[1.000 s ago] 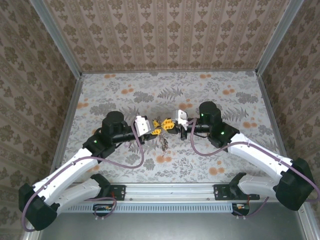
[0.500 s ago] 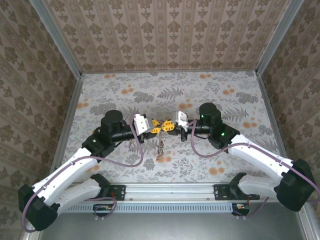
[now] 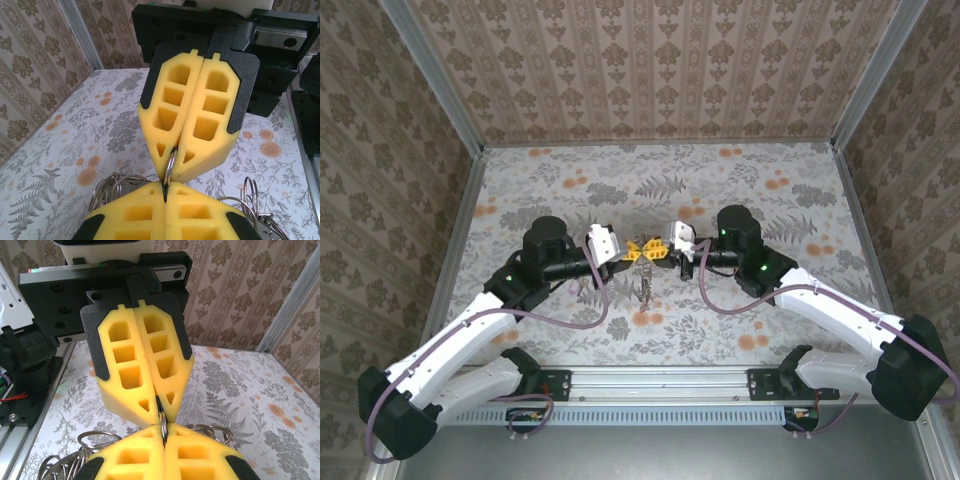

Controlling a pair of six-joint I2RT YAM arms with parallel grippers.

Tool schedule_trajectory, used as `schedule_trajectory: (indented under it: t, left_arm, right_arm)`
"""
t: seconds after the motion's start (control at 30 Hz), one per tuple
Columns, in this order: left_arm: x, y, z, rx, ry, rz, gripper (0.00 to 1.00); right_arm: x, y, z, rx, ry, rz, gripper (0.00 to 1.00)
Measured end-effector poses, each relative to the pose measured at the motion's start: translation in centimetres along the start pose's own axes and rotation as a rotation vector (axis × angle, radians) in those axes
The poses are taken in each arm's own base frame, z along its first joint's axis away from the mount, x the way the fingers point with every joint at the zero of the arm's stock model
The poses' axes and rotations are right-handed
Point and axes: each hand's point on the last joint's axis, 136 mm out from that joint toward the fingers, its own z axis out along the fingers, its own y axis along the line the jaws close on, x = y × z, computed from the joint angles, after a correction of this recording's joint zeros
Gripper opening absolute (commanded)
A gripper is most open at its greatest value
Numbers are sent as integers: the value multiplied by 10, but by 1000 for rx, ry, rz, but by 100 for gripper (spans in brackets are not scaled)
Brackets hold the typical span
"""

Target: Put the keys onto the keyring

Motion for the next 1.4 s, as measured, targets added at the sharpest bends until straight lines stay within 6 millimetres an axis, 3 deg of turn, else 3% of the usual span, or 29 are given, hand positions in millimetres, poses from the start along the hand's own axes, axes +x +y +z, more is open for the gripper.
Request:
schedule_trajectory:
  t: [0.17, 0.37, 0.43, 0.67, 0.7, 0.77, 0.83, 0.87, 0.9, 0.93, 0.97, 1.13, 1.4]
  left_arm:
    - [8, -3, 2, 18, 30, -18, 0]
    - [18, -8, 4, 38, 65, -30, 0]
    - [19, -8, 3, 40, 69, -29, 0]
    - [24, -11, 2, 51, 94, -26, 0]
    - [23, -10, 2, 49, 93, -22, 0]
    - [18, -7, 1, 39, 85, -7, 0]
    - [15, -5, 0, 32, 80, 2, 0]
    - [14, -5, 0, 30, 78, 4, 4]
    - [14, -4, 0, 29, 78, 3, 15]
    - [14, -4, 0, 28, 72, 3, 26]
    - [15, -3, -1, 23, 62, 0, 29]
    - [24, -6, -8, 17, 17, -37, 30]
    - [16, -9, -6, 48, -18, -58, 30]
  right_arm:
    - [9, 5, 0, -15, 37, -25, 3]
    - [19, 9, 0, -33, 86, -36, 0]
    - [20, 10, -1, -36, 94, -31, 7]
    - [30, 14, -2, -52, 133, 2, 10]
    - [34, 15, -3, -56, 148, 14, 10]
    - [44, 19, -4, -73, 180, 38, 0]
    - [51, 23, -3, -89, 203, 64, 0]
    - [53, 23, -3, -95, 207, 75, 0]
    - [54, 23, -3, -98, 208, 82, 0]
    - [54, 22, -3, -94, 202, 91, 0]
    - [52, 19, -3, -83, 188, 102, 0]
    - [45, 2, -7, -7, 91, 156, 0]
    - [14, -8, -8, 7, -42, 169, 0]
